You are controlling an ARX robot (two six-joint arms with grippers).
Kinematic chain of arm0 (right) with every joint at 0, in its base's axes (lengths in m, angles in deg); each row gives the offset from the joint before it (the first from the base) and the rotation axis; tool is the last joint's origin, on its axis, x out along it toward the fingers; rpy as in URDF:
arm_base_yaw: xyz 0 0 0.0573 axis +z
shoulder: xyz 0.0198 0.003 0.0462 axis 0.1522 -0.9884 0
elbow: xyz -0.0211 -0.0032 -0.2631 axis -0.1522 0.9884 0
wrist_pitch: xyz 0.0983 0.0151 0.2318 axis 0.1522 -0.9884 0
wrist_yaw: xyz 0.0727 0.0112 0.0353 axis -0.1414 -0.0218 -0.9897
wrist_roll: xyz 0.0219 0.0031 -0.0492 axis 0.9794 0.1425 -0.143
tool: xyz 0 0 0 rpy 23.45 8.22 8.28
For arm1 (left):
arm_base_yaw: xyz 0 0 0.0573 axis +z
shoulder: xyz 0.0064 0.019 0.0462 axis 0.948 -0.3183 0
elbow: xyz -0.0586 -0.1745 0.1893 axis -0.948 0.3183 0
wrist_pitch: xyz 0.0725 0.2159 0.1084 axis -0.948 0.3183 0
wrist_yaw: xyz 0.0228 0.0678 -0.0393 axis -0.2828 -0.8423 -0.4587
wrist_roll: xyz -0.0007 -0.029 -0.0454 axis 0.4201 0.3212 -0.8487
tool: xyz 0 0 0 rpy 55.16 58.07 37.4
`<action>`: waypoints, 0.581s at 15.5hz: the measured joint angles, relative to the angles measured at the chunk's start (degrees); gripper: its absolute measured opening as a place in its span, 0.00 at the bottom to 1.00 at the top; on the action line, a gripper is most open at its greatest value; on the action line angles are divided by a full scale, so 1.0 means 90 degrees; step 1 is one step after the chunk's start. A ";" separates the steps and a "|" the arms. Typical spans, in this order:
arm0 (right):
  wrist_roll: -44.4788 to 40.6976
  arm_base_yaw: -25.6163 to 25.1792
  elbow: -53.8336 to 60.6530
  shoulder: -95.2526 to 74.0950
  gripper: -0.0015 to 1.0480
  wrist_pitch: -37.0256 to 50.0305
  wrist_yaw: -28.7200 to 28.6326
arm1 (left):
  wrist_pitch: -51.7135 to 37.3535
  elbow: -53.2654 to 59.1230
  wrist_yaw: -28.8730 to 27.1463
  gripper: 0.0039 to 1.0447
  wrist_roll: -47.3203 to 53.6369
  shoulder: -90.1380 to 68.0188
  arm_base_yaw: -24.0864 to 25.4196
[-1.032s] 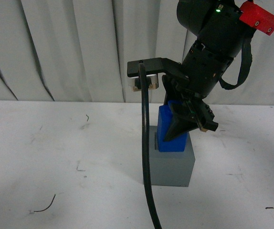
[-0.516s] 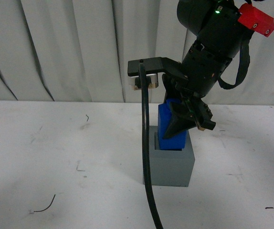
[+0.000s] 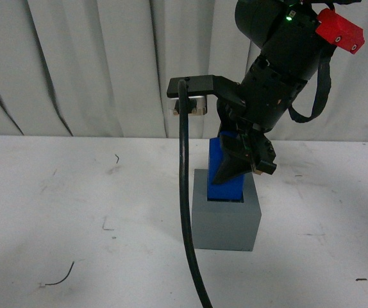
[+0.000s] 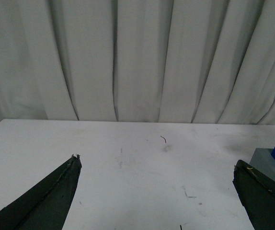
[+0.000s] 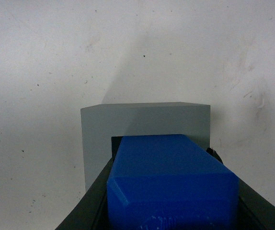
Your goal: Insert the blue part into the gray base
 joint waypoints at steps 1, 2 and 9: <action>0.0022 0.0000 0.0000 0.0000 0.45 -0.0002 0.0002 | 0.0002 0.0000 0.0000 0.94 0.0000 0.0000 0.0000; 0.0053 0.0005 -0.0002 0.0000 0.45 0.0002 -0.0002 | 0.0002 0.0000 0.0000 0.94 0.0000 0.0000 0.0000; 0.0182 0.0024 0.0068 0.0036 0.45 0.0070 0.0010 | 0.0000 0.0000 0.0000 0.94 0.0000 0.0000 0.0000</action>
